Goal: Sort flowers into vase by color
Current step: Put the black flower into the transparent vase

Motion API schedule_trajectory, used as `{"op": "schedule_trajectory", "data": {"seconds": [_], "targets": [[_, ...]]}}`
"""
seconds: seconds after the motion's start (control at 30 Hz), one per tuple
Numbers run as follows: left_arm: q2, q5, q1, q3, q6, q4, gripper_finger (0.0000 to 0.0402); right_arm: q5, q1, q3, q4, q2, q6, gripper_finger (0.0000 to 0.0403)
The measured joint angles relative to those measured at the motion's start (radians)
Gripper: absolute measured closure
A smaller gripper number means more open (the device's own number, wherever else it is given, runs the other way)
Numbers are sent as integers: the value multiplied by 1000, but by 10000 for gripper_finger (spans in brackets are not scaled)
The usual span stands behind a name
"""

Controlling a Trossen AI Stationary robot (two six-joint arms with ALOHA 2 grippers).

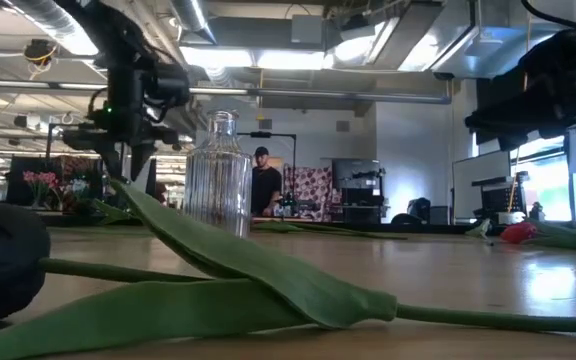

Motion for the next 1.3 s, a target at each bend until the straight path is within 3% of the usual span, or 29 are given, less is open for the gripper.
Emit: {"op": "schedule_trajectory", "data": {"seconds": [0.17, 0.4, 0.63, 0.73, 0.83, 0.9, 0.97, 1.1, 1.3], "targets": [[63, 56, 108, 0, 11, 42, 243, 77, 0, 0, 16, 0, 0, 320], [185, 93, 158, 0, -13, 52, 243, 72, 0, 0, 17, 0, 0, 320], [283, 117, 196, 0, -11, 181, 245, 71, 0, 0, 17, 0, 0, 320], [294, 126, 199, 0, -58, 210, 267, 71, 0, 0, 17, 0, 0, 320], [292, 127, 201, 0, -71, 268, 320, 71, 0, 0, 17, 0, 0, 320], [285, 138, 198, 0, -70, 308, 368, 71, 0, 0, 17, 0, 0, 320], [265, 137, 182, 0, -70, 350, 389, 71, 0, 0, 17, 0, 0, 320], [183, 99, 118, -1, 6, 460, 392, 70, 0, 0, 17, 0, 0, 320], [-45, -33, -76, -1, 300, 559, 396, 52, 0, 0, 17, 0, 0, 320]]}}
